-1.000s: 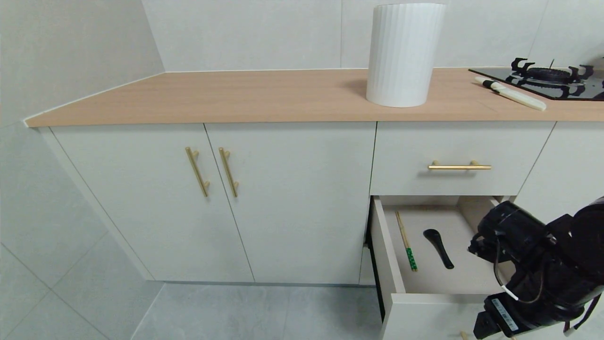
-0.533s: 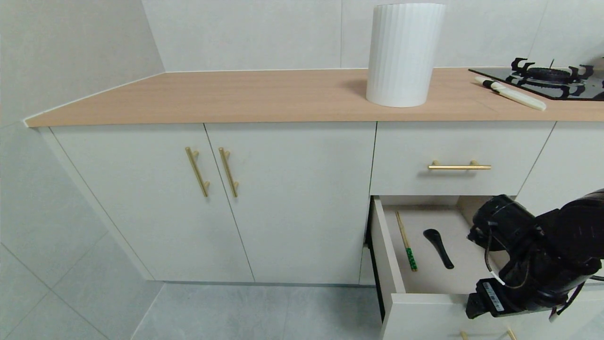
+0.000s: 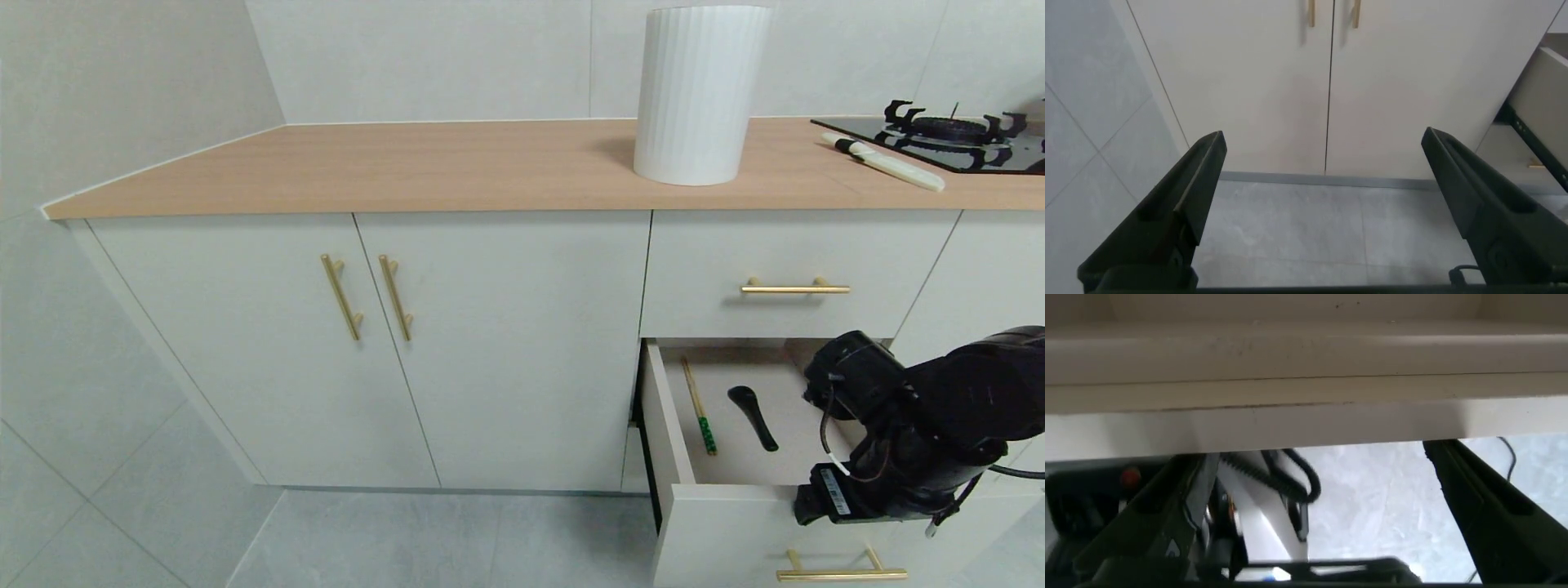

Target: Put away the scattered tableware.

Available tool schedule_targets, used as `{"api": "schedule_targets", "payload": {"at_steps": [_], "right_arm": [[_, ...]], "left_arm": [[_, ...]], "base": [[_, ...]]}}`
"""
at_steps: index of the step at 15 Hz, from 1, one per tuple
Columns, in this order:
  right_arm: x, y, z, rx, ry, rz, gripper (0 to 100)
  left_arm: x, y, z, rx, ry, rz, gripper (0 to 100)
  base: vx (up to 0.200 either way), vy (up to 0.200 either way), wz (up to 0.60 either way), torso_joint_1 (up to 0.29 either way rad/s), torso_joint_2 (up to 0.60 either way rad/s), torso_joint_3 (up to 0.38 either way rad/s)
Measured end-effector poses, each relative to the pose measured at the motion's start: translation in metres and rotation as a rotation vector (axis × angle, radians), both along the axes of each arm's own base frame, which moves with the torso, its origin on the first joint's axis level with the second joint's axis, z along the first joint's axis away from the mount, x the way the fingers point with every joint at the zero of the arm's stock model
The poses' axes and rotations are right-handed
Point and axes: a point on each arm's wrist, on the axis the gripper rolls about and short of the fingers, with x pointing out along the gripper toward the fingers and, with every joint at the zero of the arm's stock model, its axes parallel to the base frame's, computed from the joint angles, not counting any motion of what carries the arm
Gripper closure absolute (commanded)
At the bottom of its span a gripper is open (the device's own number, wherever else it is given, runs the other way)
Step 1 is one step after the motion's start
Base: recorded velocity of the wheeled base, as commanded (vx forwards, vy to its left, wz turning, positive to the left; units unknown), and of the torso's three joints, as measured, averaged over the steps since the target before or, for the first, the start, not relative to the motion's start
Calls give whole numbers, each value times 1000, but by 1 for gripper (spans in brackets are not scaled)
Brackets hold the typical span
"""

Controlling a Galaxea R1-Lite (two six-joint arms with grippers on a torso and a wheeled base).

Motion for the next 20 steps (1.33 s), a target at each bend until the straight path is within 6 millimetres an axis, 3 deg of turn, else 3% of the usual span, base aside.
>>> {"api": "schedule_targets", "payload": {"at_steps": [20], "right_arm": [[30,-1,-33,125,-457,-35,0]], "left_arm": [[0,0,0,0,0,0,0]], "base": [[0,0,0,0,0,0]]}}
